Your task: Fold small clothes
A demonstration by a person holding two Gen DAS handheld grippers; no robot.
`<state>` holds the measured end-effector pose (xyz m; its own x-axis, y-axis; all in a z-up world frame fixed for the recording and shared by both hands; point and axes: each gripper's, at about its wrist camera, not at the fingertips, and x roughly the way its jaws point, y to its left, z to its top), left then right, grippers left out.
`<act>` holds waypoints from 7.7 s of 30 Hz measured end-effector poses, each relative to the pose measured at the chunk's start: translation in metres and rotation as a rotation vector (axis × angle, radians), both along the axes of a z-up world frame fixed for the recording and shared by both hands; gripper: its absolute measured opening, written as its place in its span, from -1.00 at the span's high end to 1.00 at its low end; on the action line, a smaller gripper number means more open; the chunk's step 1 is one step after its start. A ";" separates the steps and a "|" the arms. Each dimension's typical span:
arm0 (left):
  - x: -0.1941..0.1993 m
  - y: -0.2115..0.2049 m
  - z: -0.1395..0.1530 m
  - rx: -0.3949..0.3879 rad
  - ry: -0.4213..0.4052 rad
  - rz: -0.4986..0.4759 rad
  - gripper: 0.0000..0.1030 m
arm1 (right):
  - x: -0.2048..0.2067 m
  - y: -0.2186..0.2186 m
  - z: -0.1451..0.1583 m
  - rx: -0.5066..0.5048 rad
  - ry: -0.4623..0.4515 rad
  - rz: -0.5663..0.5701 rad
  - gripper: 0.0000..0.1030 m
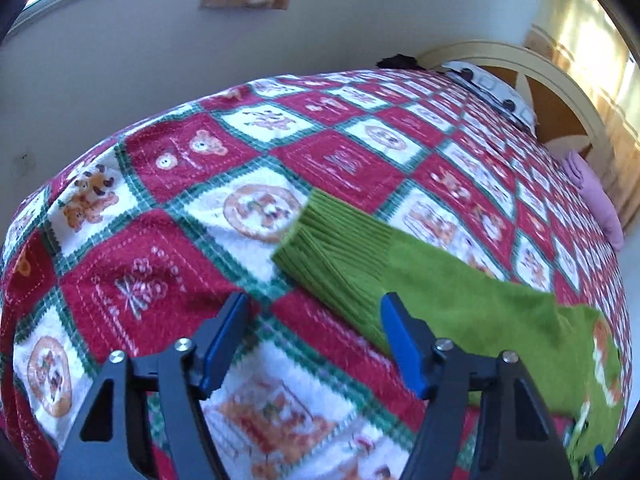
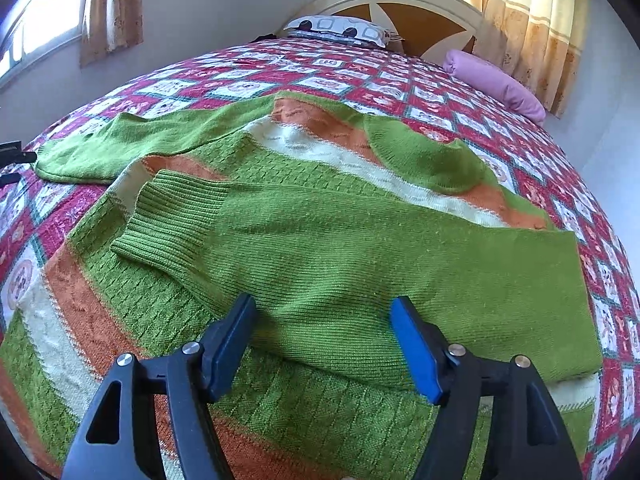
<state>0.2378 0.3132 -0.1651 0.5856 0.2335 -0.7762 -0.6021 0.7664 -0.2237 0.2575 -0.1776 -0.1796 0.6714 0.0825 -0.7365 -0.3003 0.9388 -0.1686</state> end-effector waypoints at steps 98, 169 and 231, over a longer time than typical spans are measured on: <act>0.047 -0.281 0.012 0.335 0.033 -0.589 -0.75 | 0.020 -0.128 0.039 0.279 0.110 -0.217 -0.04; 0.068 -0.284 -0.004 0.228 0.056 -0.600 -1.00 | 0.005 -0.126 0.008 0.144 0.016 -0.164 0.08; 0.059 -0.290 -0.001 0.307 0.038 -0.588 -1.00 | 0.004 -0.118 0.008 0.116 0.006 -0.227 -0.01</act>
